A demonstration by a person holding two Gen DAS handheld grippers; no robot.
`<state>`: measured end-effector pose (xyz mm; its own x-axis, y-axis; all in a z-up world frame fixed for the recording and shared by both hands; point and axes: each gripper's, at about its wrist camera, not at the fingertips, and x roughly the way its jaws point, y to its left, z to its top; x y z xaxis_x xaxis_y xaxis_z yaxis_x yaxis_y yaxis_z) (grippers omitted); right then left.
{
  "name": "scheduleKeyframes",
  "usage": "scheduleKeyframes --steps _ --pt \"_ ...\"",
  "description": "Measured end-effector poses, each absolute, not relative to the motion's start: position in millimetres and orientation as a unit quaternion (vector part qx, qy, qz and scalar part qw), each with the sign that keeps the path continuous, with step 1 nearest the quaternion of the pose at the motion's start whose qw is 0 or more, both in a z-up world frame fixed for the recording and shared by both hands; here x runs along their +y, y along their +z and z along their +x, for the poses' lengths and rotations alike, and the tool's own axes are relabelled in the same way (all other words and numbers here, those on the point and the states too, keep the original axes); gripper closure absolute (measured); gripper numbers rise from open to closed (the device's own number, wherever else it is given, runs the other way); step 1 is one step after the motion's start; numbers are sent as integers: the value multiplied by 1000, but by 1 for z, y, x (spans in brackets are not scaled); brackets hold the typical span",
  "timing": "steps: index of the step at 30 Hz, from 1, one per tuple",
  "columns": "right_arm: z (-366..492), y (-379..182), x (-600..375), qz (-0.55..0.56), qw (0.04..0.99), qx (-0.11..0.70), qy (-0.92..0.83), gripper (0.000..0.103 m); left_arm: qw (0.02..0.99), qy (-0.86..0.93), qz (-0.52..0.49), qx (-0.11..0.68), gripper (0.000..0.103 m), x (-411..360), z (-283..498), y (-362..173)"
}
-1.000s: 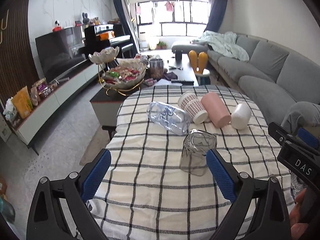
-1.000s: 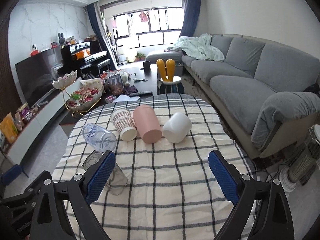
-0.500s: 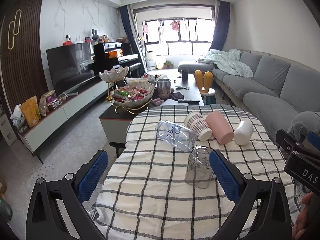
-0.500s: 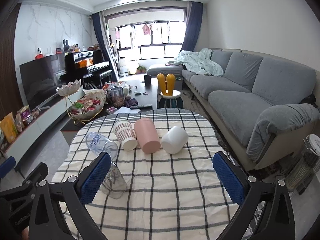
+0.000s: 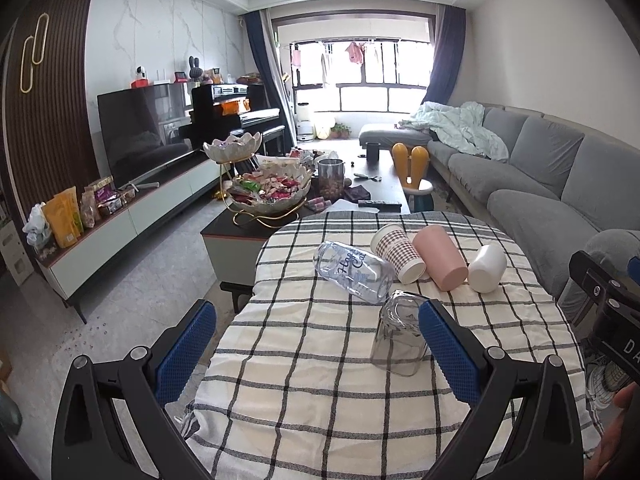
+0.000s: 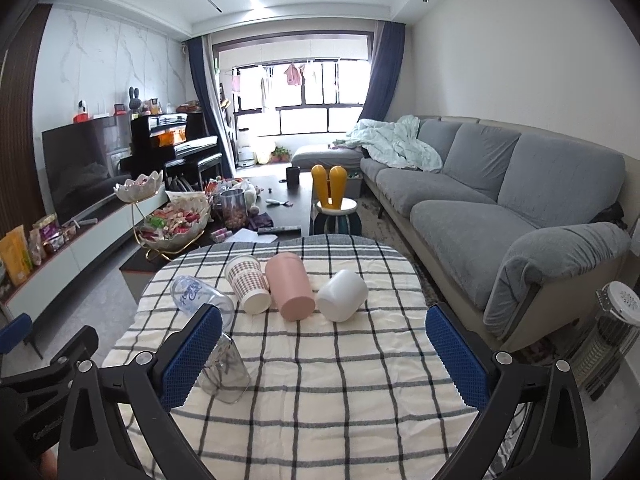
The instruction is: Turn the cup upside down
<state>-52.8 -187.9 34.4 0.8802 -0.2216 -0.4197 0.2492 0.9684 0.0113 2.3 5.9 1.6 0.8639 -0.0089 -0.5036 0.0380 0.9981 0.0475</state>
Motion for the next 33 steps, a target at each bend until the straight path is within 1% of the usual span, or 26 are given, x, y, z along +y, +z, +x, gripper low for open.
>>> scheduleKeyframes --steps 33 --pt "-55 37 -185 32 969 214 -120 1 964 -13 25 263 0 6 -1 4"
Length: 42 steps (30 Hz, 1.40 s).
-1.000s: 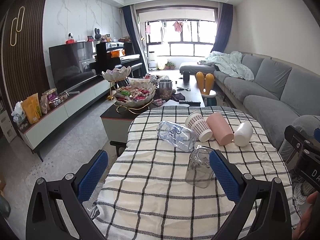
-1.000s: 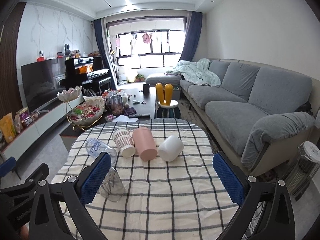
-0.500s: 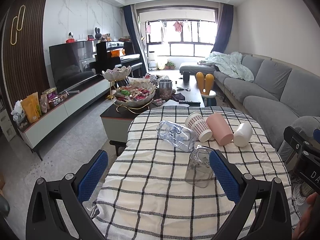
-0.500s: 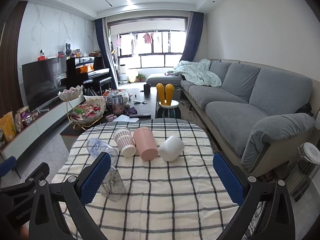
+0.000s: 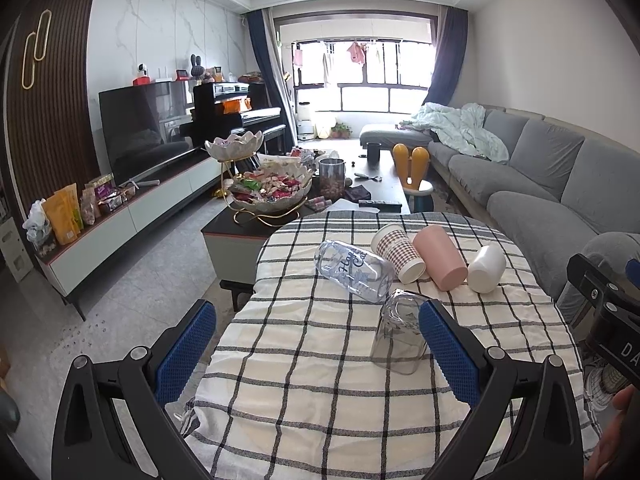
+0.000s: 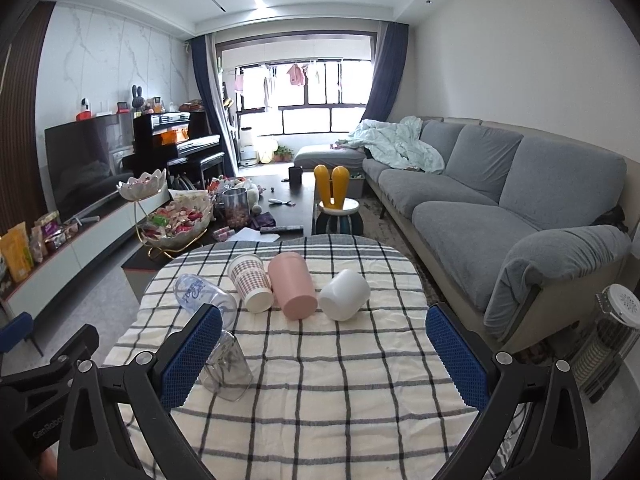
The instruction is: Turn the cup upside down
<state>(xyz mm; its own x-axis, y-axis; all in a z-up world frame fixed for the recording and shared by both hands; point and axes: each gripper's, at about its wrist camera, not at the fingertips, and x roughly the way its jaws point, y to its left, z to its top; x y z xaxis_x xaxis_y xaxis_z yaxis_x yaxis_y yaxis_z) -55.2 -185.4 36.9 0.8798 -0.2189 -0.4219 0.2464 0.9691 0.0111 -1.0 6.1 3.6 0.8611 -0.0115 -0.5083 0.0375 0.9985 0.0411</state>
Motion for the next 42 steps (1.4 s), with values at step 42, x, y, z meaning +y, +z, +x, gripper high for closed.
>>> scheduleKeyframes --steps 42 --pt "-56 36 -183 31 968 218 -119 1 960 -2 15 280 0 8 9 -5"
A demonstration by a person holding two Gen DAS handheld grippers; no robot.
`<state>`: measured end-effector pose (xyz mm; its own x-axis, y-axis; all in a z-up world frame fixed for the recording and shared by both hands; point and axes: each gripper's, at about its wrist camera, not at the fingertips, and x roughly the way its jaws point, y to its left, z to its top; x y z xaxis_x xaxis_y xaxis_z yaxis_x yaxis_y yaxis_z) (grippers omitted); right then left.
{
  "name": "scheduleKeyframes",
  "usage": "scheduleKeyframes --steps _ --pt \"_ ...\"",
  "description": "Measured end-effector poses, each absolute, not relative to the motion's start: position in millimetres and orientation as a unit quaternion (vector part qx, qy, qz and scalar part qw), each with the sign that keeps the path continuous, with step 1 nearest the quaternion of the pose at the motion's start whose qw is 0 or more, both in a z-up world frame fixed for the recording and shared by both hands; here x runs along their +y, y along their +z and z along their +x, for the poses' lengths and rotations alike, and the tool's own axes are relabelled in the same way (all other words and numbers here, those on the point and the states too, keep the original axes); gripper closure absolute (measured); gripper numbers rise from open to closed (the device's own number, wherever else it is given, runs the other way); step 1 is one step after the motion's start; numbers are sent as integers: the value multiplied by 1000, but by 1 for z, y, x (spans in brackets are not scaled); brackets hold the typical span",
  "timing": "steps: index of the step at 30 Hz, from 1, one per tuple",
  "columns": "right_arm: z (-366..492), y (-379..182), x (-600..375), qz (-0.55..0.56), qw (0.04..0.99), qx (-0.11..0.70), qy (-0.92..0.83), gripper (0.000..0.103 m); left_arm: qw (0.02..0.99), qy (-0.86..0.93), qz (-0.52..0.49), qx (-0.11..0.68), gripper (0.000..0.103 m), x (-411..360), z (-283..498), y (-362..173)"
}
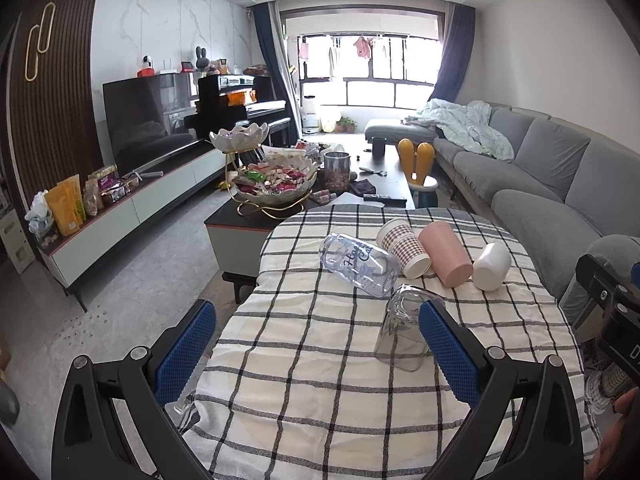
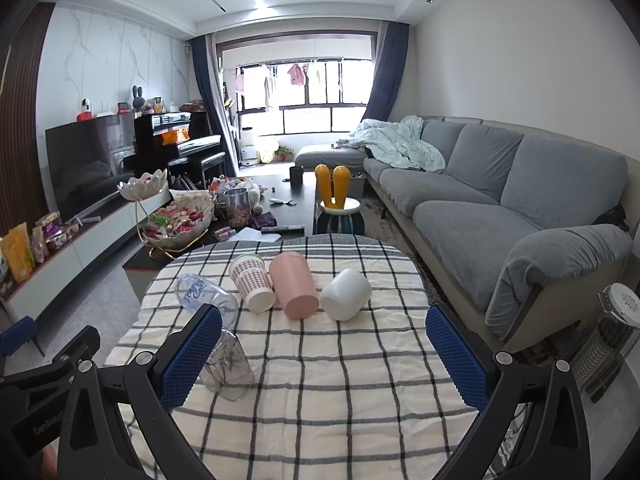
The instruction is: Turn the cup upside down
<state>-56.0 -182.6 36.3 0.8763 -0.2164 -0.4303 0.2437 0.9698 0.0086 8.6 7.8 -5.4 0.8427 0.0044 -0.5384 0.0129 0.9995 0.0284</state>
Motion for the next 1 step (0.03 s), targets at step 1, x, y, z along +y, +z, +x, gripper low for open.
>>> scheduleKeyframes --steps 1 --pt "-56 36 -182 32 968 220 -119 1 958 -5 15 287 0 7 11 -7"
